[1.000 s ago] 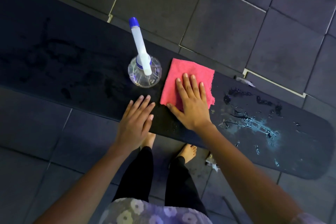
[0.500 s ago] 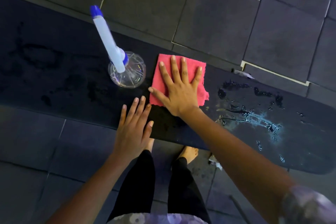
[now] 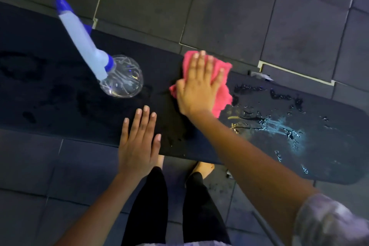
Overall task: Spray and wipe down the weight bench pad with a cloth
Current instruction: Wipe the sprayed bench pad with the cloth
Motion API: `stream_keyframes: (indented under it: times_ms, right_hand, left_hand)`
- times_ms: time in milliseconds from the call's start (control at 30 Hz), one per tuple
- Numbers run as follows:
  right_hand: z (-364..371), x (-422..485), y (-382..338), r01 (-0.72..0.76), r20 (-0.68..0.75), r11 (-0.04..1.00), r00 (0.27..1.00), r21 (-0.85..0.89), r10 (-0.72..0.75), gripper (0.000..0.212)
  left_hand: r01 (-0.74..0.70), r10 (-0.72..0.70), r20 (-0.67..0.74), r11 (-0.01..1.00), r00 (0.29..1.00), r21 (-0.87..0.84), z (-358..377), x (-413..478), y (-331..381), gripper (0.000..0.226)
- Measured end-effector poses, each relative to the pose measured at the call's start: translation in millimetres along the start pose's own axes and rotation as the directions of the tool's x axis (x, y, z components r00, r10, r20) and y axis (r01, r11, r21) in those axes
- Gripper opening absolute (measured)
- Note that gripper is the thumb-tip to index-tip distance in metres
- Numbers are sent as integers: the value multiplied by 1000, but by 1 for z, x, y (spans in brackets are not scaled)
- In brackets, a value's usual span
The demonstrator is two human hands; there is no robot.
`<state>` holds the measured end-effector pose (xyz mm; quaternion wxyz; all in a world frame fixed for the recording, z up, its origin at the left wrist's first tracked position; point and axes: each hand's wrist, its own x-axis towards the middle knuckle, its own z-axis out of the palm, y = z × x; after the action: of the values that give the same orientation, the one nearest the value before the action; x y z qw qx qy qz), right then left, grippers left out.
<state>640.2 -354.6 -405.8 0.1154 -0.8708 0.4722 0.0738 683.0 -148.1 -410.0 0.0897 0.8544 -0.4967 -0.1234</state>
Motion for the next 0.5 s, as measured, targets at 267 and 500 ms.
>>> stream_keyframes:
  times_ms: [267,500]
  right_hand:
    - [-9,-8,52,369,85,929,925,24,-370,75]
    - [-19,-100,117,221,59,972,972,76,-226,71]
  left_hand:
    - [-5,7,55,1000,998,-31,-10,6,5,59]
    - [-87,88,108,996,990,-17,-4,39,26,65]
